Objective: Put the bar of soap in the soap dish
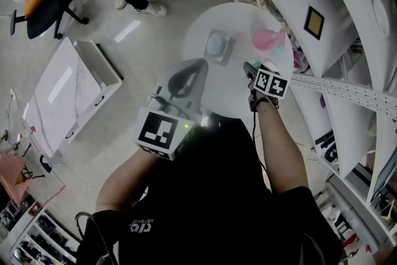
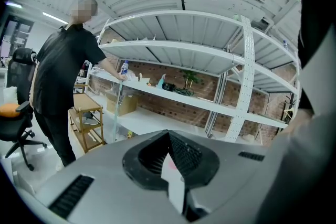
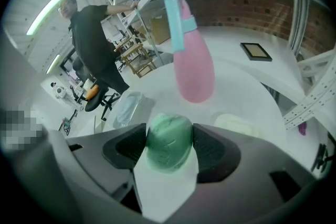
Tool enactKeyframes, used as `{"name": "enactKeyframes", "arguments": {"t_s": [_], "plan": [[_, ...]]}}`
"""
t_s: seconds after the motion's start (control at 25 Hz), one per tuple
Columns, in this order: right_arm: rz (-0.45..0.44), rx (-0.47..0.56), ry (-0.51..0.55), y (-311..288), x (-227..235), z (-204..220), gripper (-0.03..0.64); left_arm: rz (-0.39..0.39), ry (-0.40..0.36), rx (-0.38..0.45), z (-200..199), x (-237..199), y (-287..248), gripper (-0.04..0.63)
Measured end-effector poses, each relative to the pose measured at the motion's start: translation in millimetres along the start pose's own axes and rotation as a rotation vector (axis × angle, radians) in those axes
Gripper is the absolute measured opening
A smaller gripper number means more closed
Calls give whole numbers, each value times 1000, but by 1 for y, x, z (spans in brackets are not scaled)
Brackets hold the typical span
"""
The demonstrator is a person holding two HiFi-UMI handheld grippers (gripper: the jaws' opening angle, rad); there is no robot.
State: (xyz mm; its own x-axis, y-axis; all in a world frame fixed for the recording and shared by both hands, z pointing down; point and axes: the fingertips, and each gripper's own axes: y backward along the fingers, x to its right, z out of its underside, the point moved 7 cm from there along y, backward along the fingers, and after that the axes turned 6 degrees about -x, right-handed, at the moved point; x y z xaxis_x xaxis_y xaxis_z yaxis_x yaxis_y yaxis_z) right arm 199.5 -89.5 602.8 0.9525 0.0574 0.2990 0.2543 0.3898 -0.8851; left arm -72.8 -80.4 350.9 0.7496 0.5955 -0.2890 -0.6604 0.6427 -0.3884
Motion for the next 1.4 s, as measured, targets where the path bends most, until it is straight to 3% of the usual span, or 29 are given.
{"name": "enactKeyframes", "arguments": {"t_s": [0.44,1.0,1.4], "plan": [[76,68,-189,30,76,4,288,38,-40,-4,-7,24,-11,0],[156,0,-177,7,85,8,263,-9,-60,-21,-13,26,-6,0],[194,21,-160,19,82,7,258,19,-52,-31,-9,34,-7,0]]}}
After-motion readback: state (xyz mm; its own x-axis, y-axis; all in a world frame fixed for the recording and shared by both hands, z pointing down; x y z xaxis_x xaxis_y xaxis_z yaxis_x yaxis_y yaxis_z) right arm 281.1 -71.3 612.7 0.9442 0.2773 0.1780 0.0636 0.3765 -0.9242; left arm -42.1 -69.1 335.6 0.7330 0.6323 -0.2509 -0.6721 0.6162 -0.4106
